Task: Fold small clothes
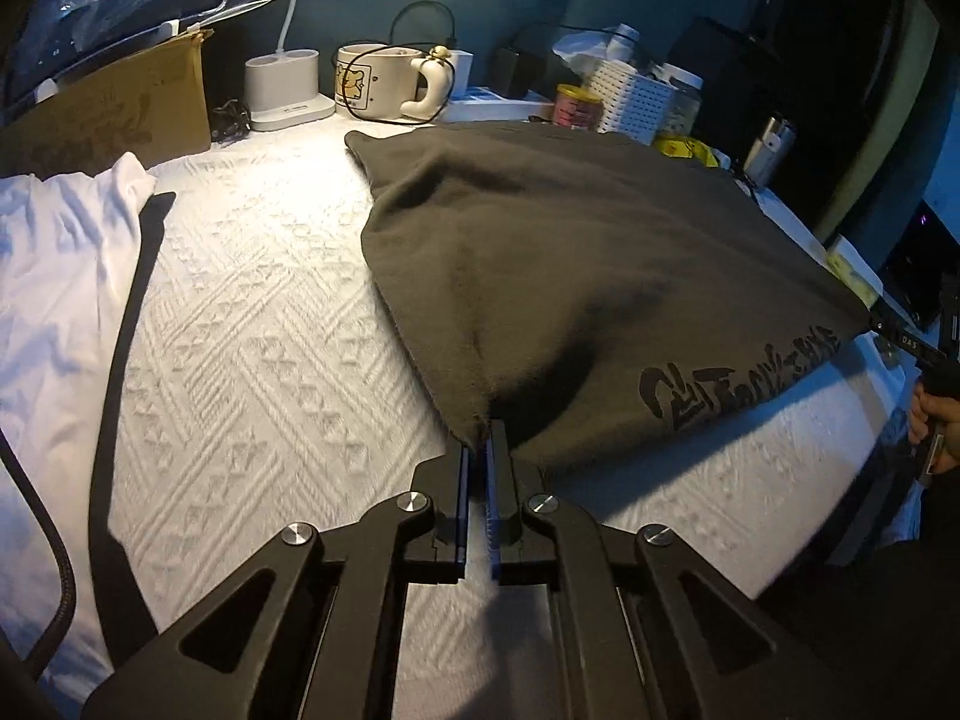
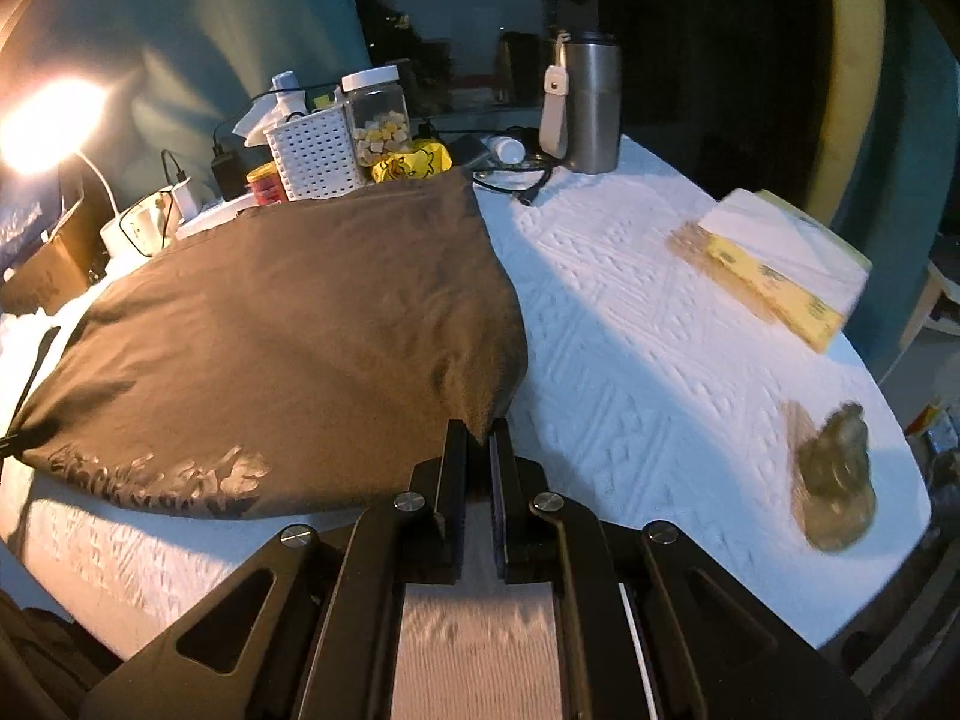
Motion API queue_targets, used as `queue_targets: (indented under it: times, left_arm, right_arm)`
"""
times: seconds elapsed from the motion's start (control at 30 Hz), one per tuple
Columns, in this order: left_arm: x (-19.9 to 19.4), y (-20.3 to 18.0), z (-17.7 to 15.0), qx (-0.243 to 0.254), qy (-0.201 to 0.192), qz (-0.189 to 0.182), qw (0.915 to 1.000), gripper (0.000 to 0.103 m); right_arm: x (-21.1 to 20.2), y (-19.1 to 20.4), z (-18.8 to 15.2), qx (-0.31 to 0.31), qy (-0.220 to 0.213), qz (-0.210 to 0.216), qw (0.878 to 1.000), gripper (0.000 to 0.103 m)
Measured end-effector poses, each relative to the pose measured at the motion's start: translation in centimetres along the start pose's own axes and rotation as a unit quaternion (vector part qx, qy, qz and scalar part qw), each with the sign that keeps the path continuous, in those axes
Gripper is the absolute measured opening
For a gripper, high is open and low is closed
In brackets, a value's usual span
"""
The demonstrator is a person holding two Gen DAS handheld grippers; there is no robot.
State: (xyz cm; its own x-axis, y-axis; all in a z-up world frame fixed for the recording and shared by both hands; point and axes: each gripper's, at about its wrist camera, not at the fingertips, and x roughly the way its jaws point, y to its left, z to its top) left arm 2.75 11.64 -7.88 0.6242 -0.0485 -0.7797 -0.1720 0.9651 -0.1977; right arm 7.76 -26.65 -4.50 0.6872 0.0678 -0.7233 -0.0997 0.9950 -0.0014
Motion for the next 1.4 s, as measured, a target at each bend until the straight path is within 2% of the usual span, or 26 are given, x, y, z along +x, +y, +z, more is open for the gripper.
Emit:
queue_targets:
  times: [0.2,0.33,0.4,0.5,0.6,0.77,0.9,1.0,1.07,1.13,1.27,1.4]
  left_arm:
    - [-0.1,-0.7,-1.2,0.012,0.021,-0.009,0.9997,0.003]
    - [0.8,-1.2,-2.2,0.024,0.041,-0.003,0.9989,0.003]
    - [0.9,-1.3,-2.5,0.031,0.038,0.001,0.9988,0.003]
    - [0.7,-1.1,-2.6,0.028,0.040,-0.002,0.9988,0.004]
    - [0.5,-1.0,-2.9,0.026,0.045,-0.002,0.9986,0.009]
    - [-0.1,-0.6,-2.7,0.032,0.051,0.001,0.9982,0.010]
    - [-1.3,0.3,-2.1,0.032,0.037,0.025,0.9985,0.011]
    - [-2.4,1.1,-1.2,0.020,0.006,0.032,0.9993,0.012]
    - [-2.5,1.4,-0.5,0.018,-0.008,0.036,0.9992,0.013]
    - [-2.4,1.5,0.2,0.021,-0.016,0.032,0.9991,0.017]
    - [-2.4,1.3,1.6,0.017,-0.039,0.014,0.9990,0.033]
    - [-2.3,1.2,2.5,0.014,-0.051,0.003,0.9986,0.034]
  right_arm:
    - [-1.7,-0.9,-2.2,0.011,0.003,-0.014,1.000,0.007]
    - [-1.6,-1.4,-3.4,0.020,0.008,-0.021,1.000,0.008]
    - [-1.3,-1.4,-3.9,0.023,0.011,-0.026,0.999,0.008]
    - [-0.9,-1.4,-4.5,0.019,0.018,-0.052,0.998,0.008]
    - [-1.4,-1.8,-5.0,0.030,0.015,-0.051,0.998,0.008]
    - [-2.0,-3.1,-5.8,0.048,0.028,-0.123,0.991,0.008]
    - [-3.7,-3.4,-6.5,0.063,0.027,-0.122,0.990,0.008]
    - [-4.4,-2.6,-6.7,0.067,0.035,-0.112,0.991,0.008]
    - [-4.7,-1.9,-6.6,0.069,0.037,-0.103,0.992,0.019]
    - [-4.9,-1.1,-6.5,0.074,0.036,-0.092,0.992,0.039]
    - [-5.0,0.6,-6.2,0.076,0.036,-0.073,0.994,0.043]
    - [-4.5,1.7,-6.2,0.087,0.041,-0.056,0.994,0.043]
